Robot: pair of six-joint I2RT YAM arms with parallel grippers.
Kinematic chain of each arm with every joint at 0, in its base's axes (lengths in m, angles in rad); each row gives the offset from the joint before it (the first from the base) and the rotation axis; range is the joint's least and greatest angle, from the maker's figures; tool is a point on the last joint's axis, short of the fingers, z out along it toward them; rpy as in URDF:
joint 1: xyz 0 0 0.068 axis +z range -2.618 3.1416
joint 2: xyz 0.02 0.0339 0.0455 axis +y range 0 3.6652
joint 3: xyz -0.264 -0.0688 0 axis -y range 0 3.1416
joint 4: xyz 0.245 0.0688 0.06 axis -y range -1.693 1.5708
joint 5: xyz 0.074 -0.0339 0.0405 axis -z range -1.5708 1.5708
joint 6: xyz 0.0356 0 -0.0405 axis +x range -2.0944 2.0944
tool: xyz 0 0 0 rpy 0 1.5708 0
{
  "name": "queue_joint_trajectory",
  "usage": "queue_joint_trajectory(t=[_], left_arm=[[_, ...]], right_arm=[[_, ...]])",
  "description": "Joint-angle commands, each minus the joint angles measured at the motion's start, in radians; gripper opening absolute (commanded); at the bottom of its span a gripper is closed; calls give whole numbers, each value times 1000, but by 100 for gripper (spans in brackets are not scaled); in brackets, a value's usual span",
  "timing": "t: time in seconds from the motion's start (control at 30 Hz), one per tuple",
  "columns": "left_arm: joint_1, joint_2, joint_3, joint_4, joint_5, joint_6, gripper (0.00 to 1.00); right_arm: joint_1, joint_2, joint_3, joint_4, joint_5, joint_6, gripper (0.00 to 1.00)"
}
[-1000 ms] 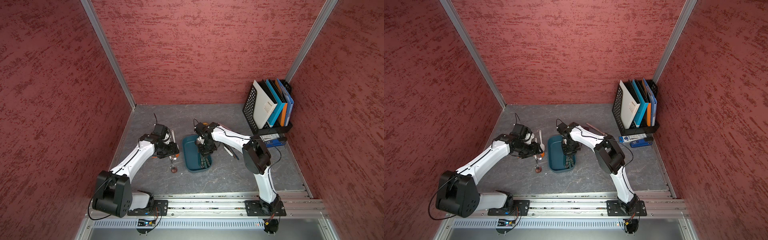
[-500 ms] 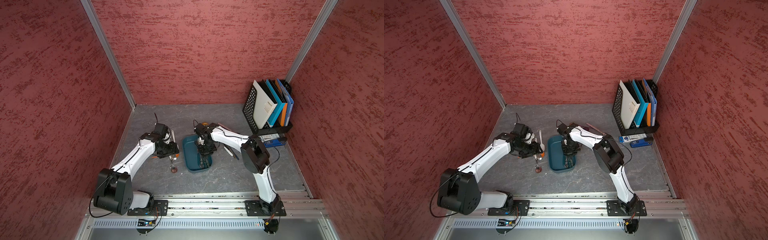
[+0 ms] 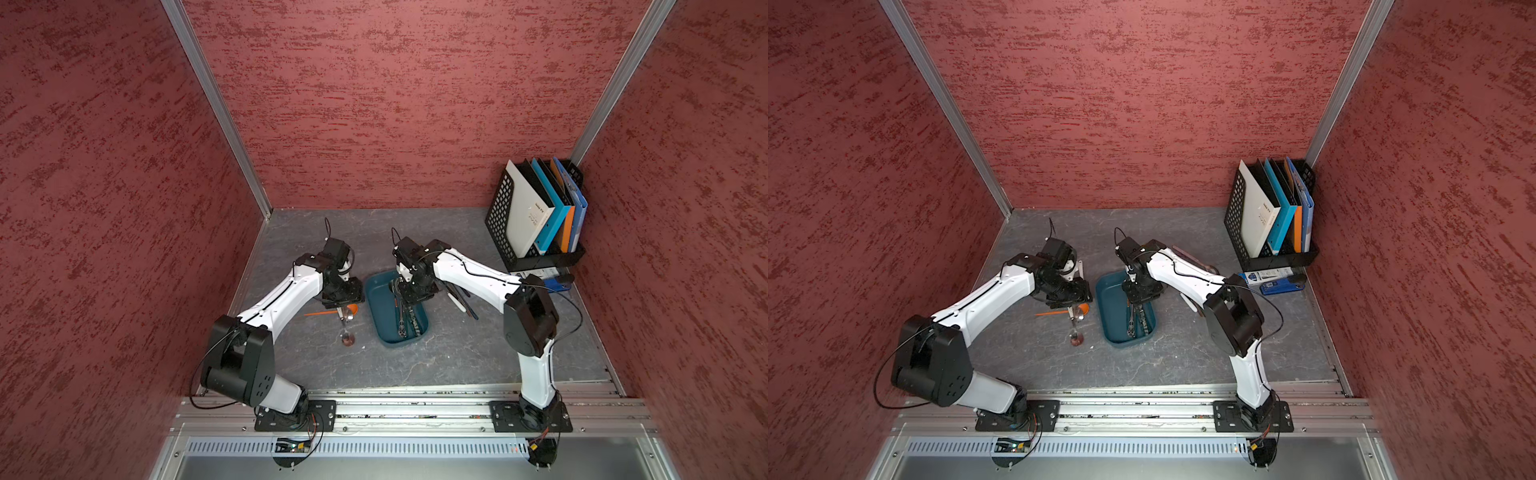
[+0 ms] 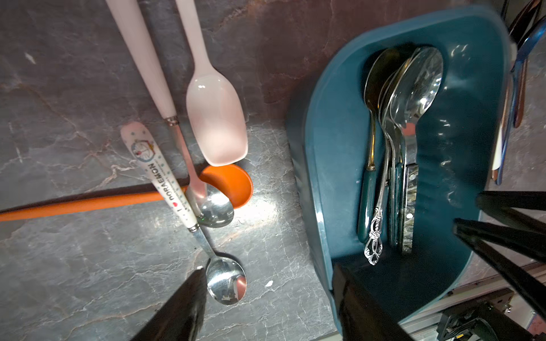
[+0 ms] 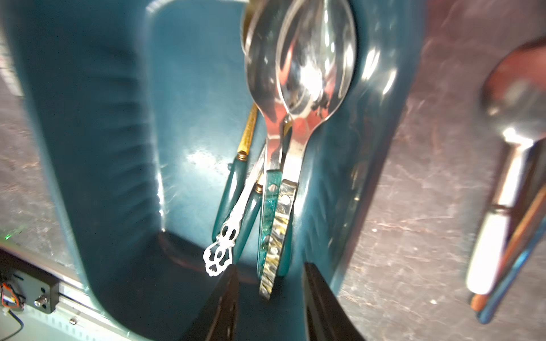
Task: Put the spoon into the storage box
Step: Place the spoon in the storage box, then pick up the spoon from the center of the board.
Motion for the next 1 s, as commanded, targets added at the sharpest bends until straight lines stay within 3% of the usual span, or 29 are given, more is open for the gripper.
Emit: queue_joint_trajectory(t=[0.0,0.23,0.47,0.97], left_arm=[[-45,48,49,-27,-30,-13,71],[-118,157,120,-42,-55,-40,71],[-147,218,168,-58,-66,-57,71],[-161,289,205,-83,-76,-62,69]], right_arm=[[-17,-69,41,-10,69,-100,39],[-131,-115,-40,0,69,-267,42],[-241,-108,-166,92,73,-323,44],[-292,-1,-248,173,85,-349,44]])
